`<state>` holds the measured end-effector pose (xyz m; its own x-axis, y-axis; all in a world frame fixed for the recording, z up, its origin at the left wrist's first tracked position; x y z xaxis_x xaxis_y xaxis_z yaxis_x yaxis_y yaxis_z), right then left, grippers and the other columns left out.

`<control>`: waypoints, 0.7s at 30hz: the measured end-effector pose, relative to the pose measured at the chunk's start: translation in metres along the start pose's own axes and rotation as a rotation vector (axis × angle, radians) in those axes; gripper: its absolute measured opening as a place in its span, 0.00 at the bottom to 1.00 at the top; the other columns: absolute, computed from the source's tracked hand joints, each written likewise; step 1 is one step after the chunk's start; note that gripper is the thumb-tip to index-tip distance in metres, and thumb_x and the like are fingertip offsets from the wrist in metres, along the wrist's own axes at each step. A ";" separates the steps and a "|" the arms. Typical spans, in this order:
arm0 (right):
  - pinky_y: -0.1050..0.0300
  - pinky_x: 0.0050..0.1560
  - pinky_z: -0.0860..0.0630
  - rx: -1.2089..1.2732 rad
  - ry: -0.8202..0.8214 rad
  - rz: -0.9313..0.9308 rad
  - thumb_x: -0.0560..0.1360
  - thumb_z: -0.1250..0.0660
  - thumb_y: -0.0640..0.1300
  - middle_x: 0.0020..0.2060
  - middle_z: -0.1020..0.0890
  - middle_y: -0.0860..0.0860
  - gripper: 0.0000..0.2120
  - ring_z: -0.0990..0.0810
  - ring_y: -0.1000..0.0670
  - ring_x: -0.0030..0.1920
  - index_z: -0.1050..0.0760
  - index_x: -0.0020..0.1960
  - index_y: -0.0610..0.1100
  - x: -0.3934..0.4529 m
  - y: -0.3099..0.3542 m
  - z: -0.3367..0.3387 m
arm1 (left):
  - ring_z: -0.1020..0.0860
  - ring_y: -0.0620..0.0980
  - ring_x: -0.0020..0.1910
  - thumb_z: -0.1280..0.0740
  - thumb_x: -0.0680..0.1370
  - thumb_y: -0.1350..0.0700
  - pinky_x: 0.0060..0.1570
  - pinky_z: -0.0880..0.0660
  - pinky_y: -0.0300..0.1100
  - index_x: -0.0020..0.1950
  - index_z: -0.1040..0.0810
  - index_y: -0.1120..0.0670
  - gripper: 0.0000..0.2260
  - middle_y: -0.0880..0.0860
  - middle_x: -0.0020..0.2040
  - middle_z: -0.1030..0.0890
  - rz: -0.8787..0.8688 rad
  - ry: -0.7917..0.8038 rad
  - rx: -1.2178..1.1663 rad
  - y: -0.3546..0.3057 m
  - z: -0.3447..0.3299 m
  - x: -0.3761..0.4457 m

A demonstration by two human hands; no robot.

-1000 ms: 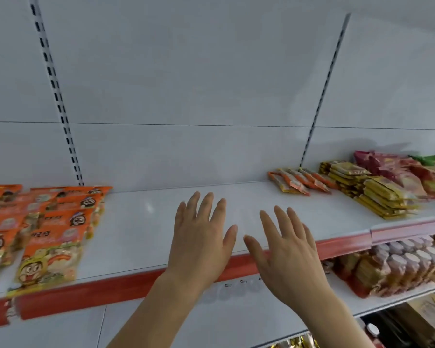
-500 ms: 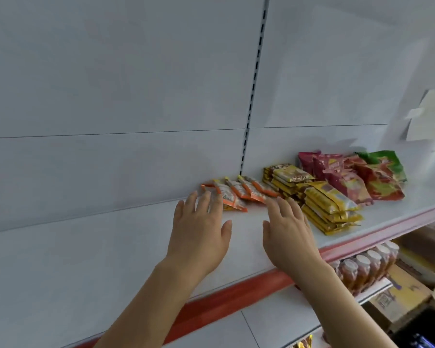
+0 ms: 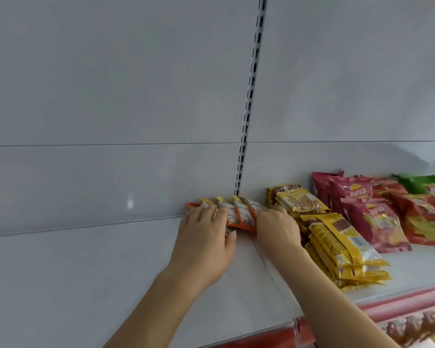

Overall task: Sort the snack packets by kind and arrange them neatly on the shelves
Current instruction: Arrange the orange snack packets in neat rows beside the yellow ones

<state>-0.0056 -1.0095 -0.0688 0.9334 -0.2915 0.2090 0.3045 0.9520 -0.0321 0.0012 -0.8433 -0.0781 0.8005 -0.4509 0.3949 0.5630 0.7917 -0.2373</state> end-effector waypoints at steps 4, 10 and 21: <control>0.53 0.48 0.23 0.055 -0.149 0.060 0.77 0.37 0.38 0.50 0.16 0.50 0.10 0.22 0.46 0.57 0.20 0.54 0.47 -0.011 -0.009 0.010 | 0.22 0.56 0.60 0.40 0.84 0.48 0.58 0.25 0.50 0.66 0.22 0.53 0.15 0.52 0.58 0.18 0.114 -0.039 -0.148 -0.021 -0.001 0.002; 0.49 0.49 0.22 0.454 -0.540 0.450 0.75 0.32 0.41 0.45 0.16 0.52 0.06 0.17 0.47 0.49 0.18 0.50 0.46 -0.052 -0.008 0.003 | 0.16 0.47 0.50 0.37 0.81 0.37 0.54 0.22 0.46 0.50 0.17 0.49 0.18 0.46 0.45 0.14 0.513 -0.022 -0.979 -0.049 -0.002 0.011; 0.49 0.73 0.35 0.247 0.078 0.267 0.79 0.40 0.43 0.77 0.38 0.48 0.30 0.42 0.43 0.77 0.46 0.79 0.45 -0.006 -0.011 -0.014 | 0.12 0.52 0.43 0.35 0.82 0.63 0.42 0.16 0.48 0.53 0.18 0.53 0.08 0.54 0.46 0.12 0.797 -0.231 -1.242 -0.010 0.014 -0.004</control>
<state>-0.0123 -1.0193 -0.0833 0.9884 -0.0271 0.1496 0.0024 0.9866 0.1634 -0.0106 -0.8437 -0.0646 0.9913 0.0875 -0.0981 -0.0884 -0.1080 -0.9902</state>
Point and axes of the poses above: each hand's wrist, its own x-axis towards the middle knuckle, its own z-axis out of the back of the hand, y = z × x, the point moved 1 cm from there along x, towards the middle knuckle
